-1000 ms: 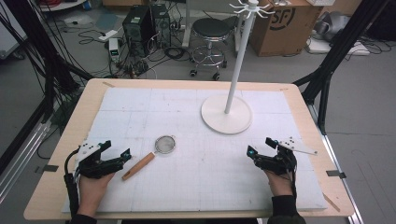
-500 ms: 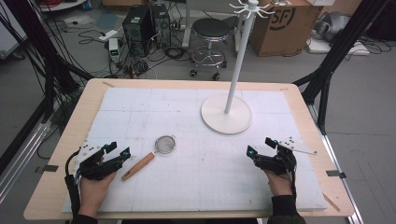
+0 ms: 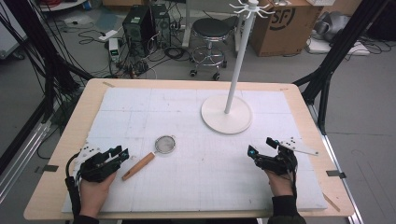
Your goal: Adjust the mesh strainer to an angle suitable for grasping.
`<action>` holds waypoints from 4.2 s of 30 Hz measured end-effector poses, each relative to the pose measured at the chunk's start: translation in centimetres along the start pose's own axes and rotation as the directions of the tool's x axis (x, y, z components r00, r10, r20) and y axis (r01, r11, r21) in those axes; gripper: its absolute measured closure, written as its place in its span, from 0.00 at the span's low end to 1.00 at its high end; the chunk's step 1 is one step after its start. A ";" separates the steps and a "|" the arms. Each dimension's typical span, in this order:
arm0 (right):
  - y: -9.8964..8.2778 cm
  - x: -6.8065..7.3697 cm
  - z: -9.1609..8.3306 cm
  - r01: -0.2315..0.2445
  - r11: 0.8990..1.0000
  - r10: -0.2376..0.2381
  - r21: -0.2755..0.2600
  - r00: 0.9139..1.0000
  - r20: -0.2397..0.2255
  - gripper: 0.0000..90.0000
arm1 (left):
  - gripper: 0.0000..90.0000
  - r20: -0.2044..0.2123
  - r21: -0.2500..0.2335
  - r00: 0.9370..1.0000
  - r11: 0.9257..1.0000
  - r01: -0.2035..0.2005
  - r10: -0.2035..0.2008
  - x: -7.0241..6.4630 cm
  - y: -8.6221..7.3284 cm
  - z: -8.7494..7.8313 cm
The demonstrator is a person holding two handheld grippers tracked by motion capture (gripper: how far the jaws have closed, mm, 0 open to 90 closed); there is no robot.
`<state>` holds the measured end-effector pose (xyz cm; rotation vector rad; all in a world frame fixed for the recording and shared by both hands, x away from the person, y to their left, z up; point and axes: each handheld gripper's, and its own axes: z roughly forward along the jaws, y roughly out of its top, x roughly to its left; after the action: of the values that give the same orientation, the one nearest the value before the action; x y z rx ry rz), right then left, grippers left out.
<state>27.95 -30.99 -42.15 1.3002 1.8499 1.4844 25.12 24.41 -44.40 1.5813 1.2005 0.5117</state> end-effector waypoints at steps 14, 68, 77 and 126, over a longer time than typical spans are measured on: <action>0.0 -0.2 -0.5 -0.013 1.000 0.013 -0.023 1.000 0.008 0.09 | 0.97 0.047 0.019 0.999 1.000 -0.001 0.000 -0.6 -1.3 -2.1; 0.0 -0.3 -0.6 -0.015 1.000 0.016 -0.025 1.000 0.023 0.09 | 1.00 0.113 0.187 0.994 0.982 -0.012 -0.010 -3.5 -1.4 2.6; -0.1 -0.4 -0.6 -0.015 1.000 0.016 -0.023 1.000 0.024 0.09 | 1.00 0.126 0.193 0.992 0.981 0.005 -0.030 -3.5 -1.0 3.5; 0.0 -0.6 -0.1 -0.014 1.000 0.015 -0.025 1.000 0.015 0.09 | 1.00 0.166 0.208 0.986 0.978 -0.024 -0.011 -5.9 1.7 11.8</action>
<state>28.11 -31.59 -42.26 1.3121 1.8112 1.4963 32.87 13.72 -45.82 1.7700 1.1514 0.2567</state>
